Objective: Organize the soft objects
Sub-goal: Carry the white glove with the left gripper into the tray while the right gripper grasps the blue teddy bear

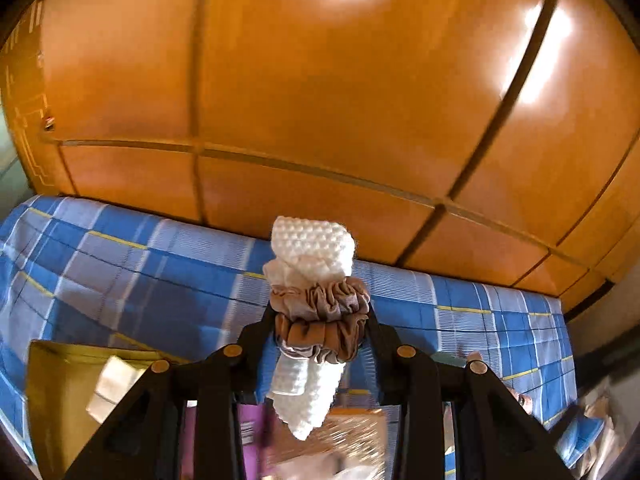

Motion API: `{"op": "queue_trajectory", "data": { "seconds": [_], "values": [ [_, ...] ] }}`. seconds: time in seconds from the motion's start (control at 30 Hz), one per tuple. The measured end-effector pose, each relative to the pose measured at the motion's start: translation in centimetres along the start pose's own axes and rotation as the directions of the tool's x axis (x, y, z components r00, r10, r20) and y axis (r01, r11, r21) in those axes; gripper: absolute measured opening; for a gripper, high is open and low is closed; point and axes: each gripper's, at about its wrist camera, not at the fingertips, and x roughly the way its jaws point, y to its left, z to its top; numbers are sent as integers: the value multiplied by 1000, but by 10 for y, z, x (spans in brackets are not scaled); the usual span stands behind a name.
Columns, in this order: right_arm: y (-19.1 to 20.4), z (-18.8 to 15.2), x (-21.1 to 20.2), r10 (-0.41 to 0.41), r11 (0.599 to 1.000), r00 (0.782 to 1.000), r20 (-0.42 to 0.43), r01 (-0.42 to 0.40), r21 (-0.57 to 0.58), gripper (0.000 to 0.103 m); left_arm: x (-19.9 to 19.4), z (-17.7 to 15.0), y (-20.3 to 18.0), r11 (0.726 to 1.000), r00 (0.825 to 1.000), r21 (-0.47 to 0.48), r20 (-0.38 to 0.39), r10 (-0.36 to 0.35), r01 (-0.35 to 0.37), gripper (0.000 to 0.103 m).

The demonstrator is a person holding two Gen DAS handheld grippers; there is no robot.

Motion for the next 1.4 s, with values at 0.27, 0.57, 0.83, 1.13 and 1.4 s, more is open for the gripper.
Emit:
{"op": "queue_trajectory", "data": {
  "seconds": [0.27,0.57,0.83,1.13,1.4],
  "values": [
    [19,23,73,-149,979,980,-128,129,-156,57,-45,-27,93,995,999,-95,45,11,-6,36],
    [27,17,82,-116,992,981,-154,107,-68,29,-65,-89,210,960,988,-243,34,151,-139,37],
    [30,12,80,-106,994,975,-195,107,-8,30,-7,-162,270,902,971,-366,-152,184,-228,42],
    [34,16,81,-144,990,966,-214,142,-22,29,9,-171,270,891,947,-321,-133,293,-321,76],
    [31,18,84,-133,991,968,-213,137,6,29,-32,-202,242,923,953,-239,-39,300,-300,78]
  ]
}}
